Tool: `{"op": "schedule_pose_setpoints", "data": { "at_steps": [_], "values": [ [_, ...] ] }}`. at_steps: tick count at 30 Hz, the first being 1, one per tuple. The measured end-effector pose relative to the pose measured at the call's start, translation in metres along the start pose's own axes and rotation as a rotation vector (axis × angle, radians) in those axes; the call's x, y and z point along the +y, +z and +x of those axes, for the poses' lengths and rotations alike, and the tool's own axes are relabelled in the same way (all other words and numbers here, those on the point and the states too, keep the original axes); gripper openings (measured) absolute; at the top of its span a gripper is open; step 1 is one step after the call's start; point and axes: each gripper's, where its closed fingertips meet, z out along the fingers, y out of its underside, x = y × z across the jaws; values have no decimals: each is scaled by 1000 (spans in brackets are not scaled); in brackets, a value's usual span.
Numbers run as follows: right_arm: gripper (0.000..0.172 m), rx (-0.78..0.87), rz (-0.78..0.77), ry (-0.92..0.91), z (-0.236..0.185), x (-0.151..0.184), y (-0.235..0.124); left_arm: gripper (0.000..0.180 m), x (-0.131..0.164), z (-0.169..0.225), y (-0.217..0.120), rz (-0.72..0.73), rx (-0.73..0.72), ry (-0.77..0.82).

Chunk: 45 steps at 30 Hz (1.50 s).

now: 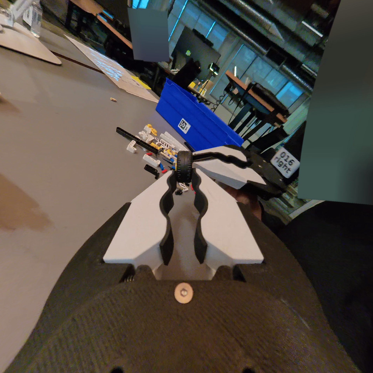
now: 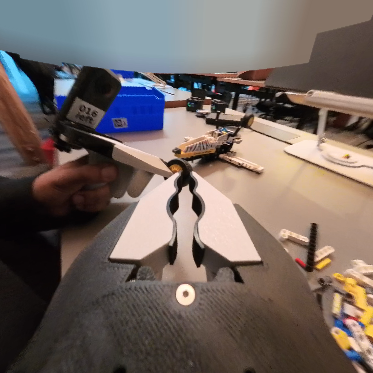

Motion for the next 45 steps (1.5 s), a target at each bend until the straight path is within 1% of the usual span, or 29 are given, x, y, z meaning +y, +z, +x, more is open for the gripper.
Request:
{"op": "schedule_pose_setpoints", "data": {
  "at_steps": [3, 6, 7, 13, 15, 16, 17, 19, 22, 25, 29, 33, 39, 42, 45],
  "values": [
    [6, -92, 16, 109, -1, -2, -1, 12, -2, 3, -1, 13, 26, 0],
    [21, -154, 21, 187, -1, -3, -2, 11, -4, 8, -3, 29, 76, -16],
    [23, -182, 24, 224, -1, -4, -3, 11, -4, 11, -4, 34, 102, -22],
    [22, -422, 39, 481, -11, -9, -11, 10, -2, 25, -5, 23, 224, -53],
    [15, -498, 44, 544, -17, -11, -13, 10, -1, 28, -5, 16, 252, -64],
    [14, -534, 48, 573, -19, -12, -15, 10, 0, 28, -5, 10, 263, -70],
    [11, -556, 52, 599, -19, -12, -16, 10, 1, 30, -5, 2, 283, -79],
    [11, -577, 45, 636, -18, -12, -16, 10, 1, 31, -5, -8, 301, -98],
    [11, -566, 38, 646, -17, -10, -15, 10, 3, 30, -4, -18, 298, -106],
    [11, -509, 19, 620, -14, -6, -12, 11, 3, 26, -2, -18, 271, -114],
    [12, -343, -55, 377, -10, 3, -7, 11, 4, 12, 1, -27, 187, -147],
    [11, -277, -101, 279, -6, 8, -6, 12, 6, 8, 3, -36, 139, -133],
    [11, -112, -158, 33, -2, 14, -1, 12, 7, -3, 5, -38, 19, -95],
    [10, -68, -162, -14, -1, 14, 1, 12, 7, -4, 4, -32, 0, -86],
    [9, 4, -152, -112, -2, 12, 4, 13, 5, -7, 3, -16, -46, -60]
  ]
}}
